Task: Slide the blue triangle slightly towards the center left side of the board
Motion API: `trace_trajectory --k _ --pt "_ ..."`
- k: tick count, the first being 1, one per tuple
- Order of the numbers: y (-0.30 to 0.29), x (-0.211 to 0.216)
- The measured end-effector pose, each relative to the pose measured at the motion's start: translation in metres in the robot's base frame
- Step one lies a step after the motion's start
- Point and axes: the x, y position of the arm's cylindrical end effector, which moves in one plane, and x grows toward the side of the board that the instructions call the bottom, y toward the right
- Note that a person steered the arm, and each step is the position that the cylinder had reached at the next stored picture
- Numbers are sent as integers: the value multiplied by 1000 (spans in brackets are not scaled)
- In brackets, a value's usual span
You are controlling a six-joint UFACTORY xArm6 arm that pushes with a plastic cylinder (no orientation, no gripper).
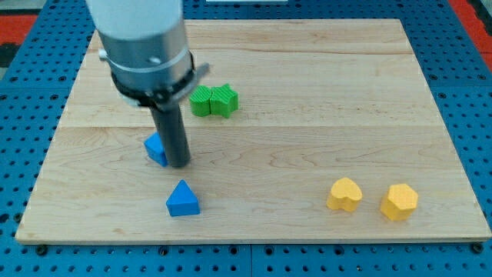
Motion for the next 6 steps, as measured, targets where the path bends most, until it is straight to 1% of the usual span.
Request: trace_trajectory --k 1,2,3,4,5,6 --pt "-48 -38" --pt "-136 -58" --pt "-53 -44" --pt "58 -8" --pt "75 93" --pt "27 105"
